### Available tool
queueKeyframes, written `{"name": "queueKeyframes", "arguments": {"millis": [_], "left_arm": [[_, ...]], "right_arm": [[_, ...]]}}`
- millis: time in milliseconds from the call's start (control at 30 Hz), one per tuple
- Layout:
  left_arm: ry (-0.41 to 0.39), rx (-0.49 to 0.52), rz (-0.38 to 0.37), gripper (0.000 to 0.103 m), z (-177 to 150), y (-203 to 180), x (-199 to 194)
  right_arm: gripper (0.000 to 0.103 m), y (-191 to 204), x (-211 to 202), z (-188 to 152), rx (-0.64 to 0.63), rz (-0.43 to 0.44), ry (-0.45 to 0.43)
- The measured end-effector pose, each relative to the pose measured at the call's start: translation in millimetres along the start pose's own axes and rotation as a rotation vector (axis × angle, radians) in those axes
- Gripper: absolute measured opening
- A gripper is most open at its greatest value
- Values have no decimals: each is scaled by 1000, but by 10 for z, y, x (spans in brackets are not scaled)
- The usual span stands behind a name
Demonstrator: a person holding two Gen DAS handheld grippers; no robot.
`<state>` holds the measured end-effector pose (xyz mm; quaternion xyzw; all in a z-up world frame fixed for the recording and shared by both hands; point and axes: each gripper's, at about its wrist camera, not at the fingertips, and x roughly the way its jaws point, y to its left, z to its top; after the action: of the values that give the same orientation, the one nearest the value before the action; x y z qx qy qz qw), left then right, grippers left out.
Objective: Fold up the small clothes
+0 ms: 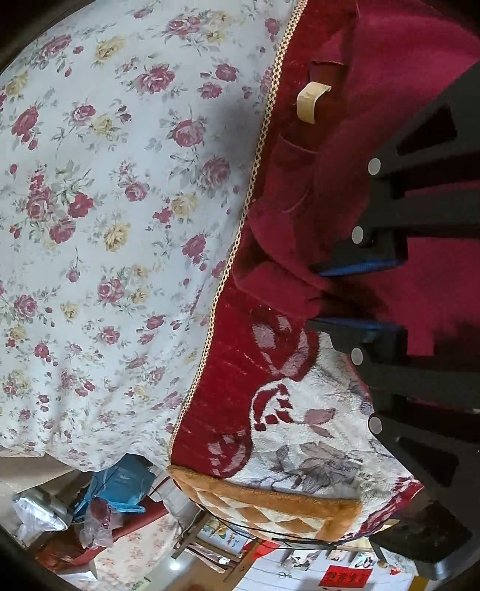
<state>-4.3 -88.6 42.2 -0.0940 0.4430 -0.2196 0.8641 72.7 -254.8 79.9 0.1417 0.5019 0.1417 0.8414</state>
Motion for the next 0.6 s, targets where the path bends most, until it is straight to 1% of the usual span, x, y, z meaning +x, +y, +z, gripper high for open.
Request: {"name": "queueKeyframes", "arguments": {"millis": [33,67,100,167,233,333,400,467,500,533,567,600], "left_arm": [[-4,-3,-9,23,3,5,-22],[-9,-7,-18,22,13,3,-37],[-12,-4,-23,22,11,8,-65],[-22,7,-23,20,4,-5,-101],[-26,6,-29,20,4,15,-118],[-30,15,-27,20,0,-1,-127],[-32,25,-20,20,-6,-25,-130],[-31,30,-14,20,-5,-39,-121],[-30,33,-10,20,-4,-52,-114],[-31,33,-8,20,-6,-59,-113],[-33,33,-10,20,-9,-74,-118],[-34,37,-16,20,-10,-91,-119]], "right_arm": [[34,-12,11,15,16,2,6],[43,-24,26,40,40,11,21],[67,-15,68,62,52,19,31],[86,34,118,109,63,36,59],[88,126,198,152,39,19,90],[90,304,390,186,-29,-48,140],[90,379,550,185,-46,-60,189],[89,413,646,143,-52,-69,216],[75,427,647,106,-69,-100,208],[48,438,624,73,-92,-133,186],[38,425,558,33,-119,-155,151],[32,389,505,11,-117,-144,125]]}}
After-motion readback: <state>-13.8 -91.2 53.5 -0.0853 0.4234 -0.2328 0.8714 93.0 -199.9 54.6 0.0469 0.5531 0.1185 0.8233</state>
